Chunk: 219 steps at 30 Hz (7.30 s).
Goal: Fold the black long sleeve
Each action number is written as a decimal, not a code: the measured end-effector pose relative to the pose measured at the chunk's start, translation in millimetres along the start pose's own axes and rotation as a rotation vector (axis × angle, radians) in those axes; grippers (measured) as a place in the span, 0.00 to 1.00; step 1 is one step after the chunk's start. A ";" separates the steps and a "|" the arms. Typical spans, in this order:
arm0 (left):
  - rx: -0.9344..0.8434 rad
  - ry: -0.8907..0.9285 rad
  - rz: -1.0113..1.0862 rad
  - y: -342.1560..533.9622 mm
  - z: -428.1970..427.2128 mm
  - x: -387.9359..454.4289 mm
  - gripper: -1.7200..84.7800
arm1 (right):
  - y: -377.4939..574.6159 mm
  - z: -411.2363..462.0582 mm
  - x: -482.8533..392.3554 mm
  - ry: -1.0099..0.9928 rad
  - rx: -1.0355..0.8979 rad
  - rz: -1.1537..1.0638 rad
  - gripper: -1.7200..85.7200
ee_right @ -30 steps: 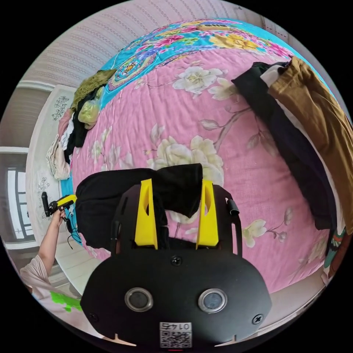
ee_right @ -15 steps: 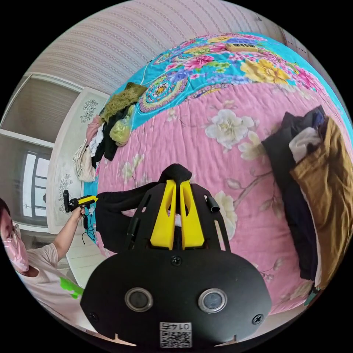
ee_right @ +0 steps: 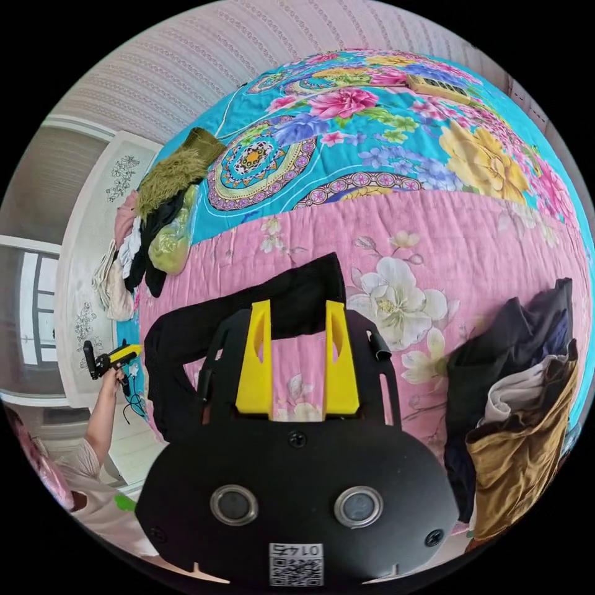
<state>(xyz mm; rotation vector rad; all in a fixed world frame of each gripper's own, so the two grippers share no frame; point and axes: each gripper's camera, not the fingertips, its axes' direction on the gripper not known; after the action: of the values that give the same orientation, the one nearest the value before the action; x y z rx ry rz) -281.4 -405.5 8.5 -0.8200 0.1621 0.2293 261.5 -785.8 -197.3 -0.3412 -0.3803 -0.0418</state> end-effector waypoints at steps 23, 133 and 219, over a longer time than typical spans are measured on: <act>-0.167 0.103 -0.224 122.6 118.9 -43.3 0.09 | 120.2 59.1 70.8 -0.106 -0.231 0.043 0.05; -0.091 0.203 -0.347 201.7 175.7 61.7 0.01 | 511.2 622.0 -338.6 0.165 -0.155 -0.727 0.03; -0.265 -0.043 -0.150 94.8 106.6 170.8 0.01 | 322.1 214.9 98.5 -0.083 -0.095 0.485 0.06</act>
<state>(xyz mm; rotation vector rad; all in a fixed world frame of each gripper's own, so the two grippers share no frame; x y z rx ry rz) -136.2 -240.5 -25.9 -1.0851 0.0290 0.1286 309.6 -408.1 -76.0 -0.5230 -0.3698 0.4308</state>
